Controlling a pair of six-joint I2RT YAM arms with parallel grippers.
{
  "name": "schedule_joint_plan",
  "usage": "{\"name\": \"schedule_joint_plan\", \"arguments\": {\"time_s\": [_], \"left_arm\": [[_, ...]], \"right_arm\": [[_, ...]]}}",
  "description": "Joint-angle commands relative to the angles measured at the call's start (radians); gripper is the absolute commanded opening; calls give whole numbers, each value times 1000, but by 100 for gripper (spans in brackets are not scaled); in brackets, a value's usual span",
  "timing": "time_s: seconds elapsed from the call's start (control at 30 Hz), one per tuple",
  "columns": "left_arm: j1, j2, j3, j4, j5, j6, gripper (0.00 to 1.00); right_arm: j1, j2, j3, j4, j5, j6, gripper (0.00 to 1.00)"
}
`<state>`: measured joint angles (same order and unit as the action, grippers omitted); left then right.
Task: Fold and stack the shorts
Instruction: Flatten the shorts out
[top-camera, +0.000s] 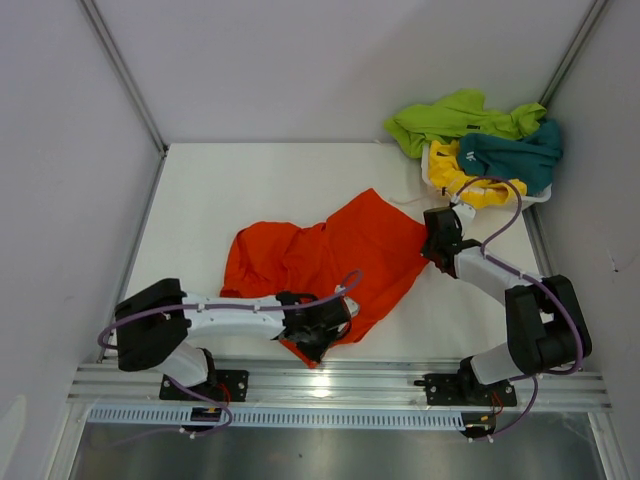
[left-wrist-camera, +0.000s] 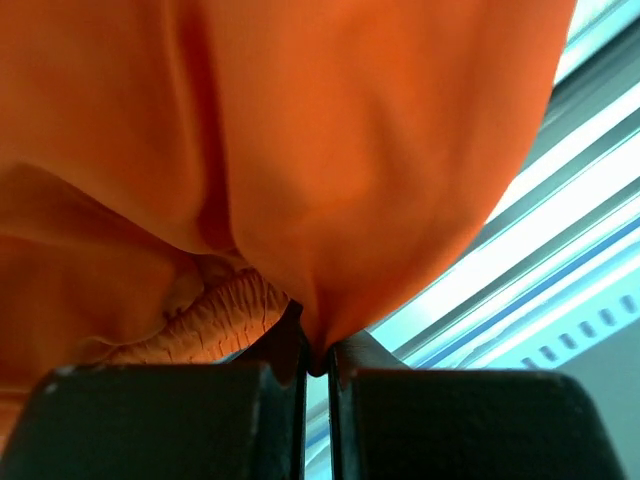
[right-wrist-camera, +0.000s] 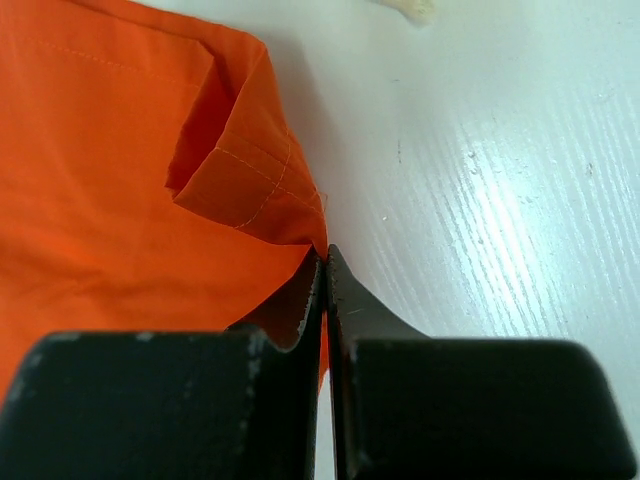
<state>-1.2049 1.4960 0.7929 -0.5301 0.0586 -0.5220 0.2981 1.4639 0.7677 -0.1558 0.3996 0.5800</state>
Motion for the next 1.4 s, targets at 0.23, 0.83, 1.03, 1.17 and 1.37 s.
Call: {"name": "schedule_joint_plan", "arguments": {"time_s": [0.23,0.83,1.03,1.17,1.37], "left_arm": [[-163,-48,161,-271,-68,13,0],[-131,-368,617,-493,-9,88,0],[-131,-349,909,-501,24,138,0],[-131,-313,1114,-559,29,169,0],[-130,-232,1497,-709,-38,204,1]], "right_arm": [[-89,-42,182,-209,16,9,0],[-88,-322,814,-537,-99,87,0],[-100,-453,989,-541,-97,115,0],[-99,-516,1015,-484,-91,123,0],[-100,-548,1010,-386,-97,115,0]]}}
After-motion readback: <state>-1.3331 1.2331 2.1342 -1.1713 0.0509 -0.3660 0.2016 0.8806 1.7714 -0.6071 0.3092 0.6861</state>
